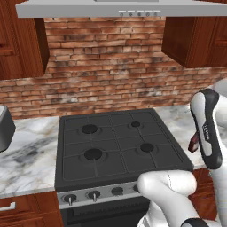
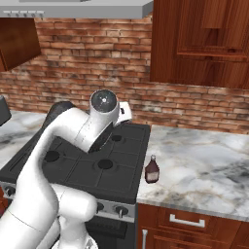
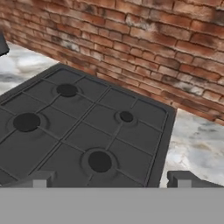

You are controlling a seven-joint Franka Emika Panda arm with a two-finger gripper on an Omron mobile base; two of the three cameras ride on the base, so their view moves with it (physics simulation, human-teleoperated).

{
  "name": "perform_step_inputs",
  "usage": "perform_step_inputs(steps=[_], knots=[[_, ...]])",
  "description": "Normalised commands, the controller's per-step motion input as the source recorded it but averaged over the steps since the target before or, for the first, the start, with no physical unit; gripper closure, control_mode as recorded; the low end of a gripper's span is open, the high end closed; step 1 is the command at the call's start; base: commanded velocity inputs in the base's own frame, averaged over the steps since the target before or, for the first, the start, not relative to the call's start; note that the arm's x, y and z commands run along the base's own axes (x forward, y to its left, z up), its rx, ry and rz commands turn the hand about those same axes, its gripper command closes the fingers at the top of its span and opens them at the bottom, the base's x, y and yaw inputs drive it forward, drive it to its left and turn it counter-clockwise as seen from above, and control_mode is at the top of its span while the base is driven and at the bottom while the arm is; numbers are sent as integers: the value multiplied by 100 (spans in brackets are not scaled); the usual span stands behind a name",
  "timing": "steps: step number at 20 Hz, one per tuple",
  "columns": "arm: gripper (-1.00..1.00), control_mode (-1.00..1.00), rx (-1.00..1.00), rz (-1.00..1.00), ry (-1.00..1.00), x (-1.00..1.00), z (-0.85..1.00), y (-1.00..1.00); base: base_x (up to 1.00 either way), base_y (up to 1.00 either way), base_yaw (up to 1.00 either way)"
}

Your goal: Take 2 condiments from the cabinet and move them on the counter near the stove.Make sure the condiments are lined up with each other, next to each other.

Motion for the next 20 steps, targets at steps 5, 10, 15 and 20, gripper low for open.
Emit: perform_step_inputs(steps=[5, 10, 15, 20], knots=[[-100, -100, -12, -7, 0, -45, 18, 100, 0, 0, 0], [-100, -100, -1, -5, -1, -27, 5, 83, 0, 0, 0], [-100, -100, 1, 0, 0, -7, 1, 35, 0, 0, 0], [-100, -100, 5, 0, -1, 0, 0, 3, 0, 0, 0]])
